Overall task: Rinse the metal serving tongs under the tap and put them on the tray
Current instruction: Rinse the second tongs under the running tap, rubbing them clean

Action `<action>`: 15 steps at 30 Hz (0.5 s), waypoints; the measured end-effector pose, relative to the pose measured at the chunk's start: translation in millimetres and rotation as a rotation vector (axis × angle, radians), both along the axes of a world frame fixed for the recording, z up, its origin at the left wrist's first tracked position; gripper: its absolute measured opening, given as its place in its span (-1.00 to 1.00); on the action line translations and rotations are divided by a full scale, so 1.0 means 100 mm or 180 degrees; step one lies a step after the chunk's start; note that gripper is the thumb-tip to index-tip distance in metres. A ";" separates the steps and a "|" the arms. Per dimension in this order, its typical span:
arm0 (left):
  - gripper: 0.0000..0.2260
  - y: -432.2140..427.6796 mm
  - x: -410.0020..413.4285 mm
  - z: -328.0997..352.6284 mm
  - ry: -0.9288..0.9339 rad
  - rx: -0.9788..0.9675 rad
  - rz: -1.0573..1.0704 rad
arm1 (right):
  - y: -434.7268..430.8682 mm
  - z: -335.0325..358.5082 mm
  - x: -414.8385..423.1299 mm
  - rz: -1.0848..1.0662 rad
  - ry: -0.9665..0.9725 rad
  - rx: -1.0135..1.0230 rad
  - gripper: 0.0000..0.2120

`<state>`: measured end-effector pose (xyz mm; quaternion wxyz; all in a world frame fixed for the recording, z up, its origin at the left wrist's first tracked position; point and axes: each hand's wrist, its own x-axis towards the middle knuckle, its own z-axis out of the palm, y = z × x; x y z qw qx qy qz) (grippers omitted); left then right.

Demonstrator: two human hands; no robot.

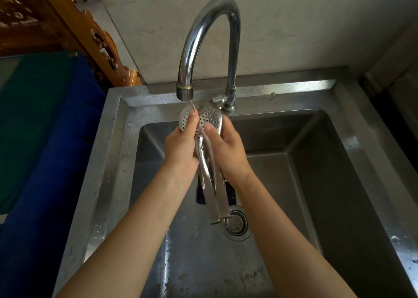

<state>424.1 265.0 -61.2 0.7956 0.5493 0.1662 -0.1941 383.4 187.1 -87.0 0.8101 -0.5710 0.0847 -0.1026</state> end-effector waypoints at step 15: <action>-0.94 -0.05 0.06 0.04 -0.0097 0.0272 -0.0103 | -0.16 0.06 -0.13 0.0647 0.0736 -0.0278 -0.72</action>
